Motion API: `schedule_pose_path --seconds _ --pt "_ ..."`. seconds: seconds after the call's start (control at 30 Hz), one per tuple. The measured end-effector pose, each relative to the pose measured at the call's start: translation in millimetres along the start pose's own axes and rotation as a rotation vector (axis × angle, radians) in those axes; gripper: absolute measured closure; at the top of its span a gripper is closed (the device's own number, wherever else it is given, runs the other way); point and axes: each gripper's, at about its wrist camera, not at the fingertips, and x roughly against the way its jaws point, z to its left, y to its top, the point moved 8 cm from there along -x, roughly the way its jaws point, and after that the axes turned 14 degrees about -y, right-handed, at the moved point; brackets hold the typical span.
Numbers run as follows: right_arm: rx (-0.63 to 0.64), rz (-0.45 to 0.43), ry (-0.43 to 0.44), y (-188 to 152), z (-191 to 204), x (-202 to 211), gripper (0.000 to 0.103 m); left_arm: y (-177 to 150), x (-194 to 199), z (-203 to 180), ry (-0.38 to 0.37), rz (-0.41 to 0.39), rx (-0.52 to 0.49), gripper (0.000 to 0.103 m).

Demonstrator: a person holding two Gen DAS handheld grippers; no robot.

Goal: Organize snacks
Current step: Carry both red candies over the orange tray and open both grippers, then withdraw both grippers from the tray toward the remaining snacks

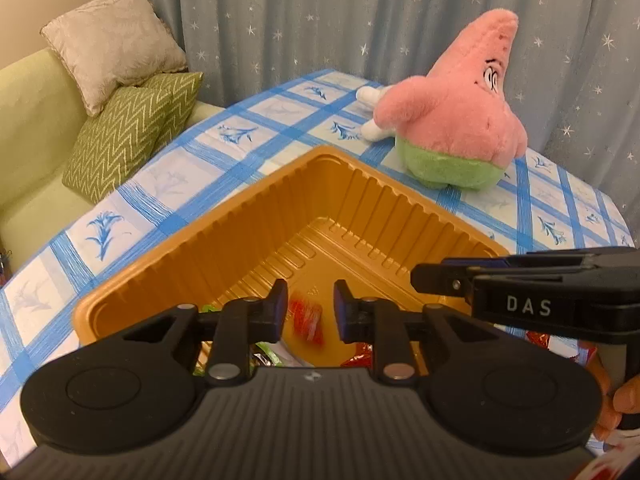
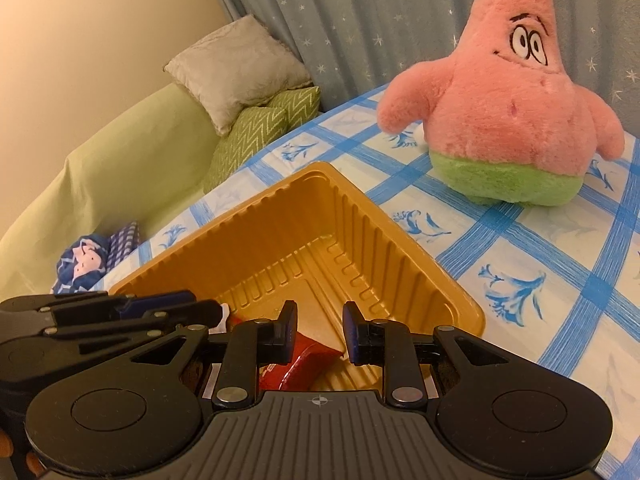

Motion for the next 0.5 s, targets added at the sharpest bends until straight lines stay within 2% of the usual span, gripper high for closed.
schedule_pose_path --seconds 0.03,0.2,0.33,0.5 --pt "-0.002 -0.001 0.002 -0.4 0.1 1.8 0.077 -0.1 2.1 0.1 0.002 -0.001 0.000 0.074" --pt "-0.006 -0.003 0.009 -6.8 1.9 15.2 0.074 -7.8 16.7 1.1 -0.003 0.004 0.020 0.074" --pt "-0.018 -0.030 0.003 -12.7 3.5 30.6 0.045 -15.7 32.2 -2.0 -0.009 0.003 0.028 0.074" --pt "-0.032 -0.053 -0.001 -19.4 6.1 51.0 0.042 -24.0 54.2 -10.5 -0.015 -0.010 0.031 0.073"
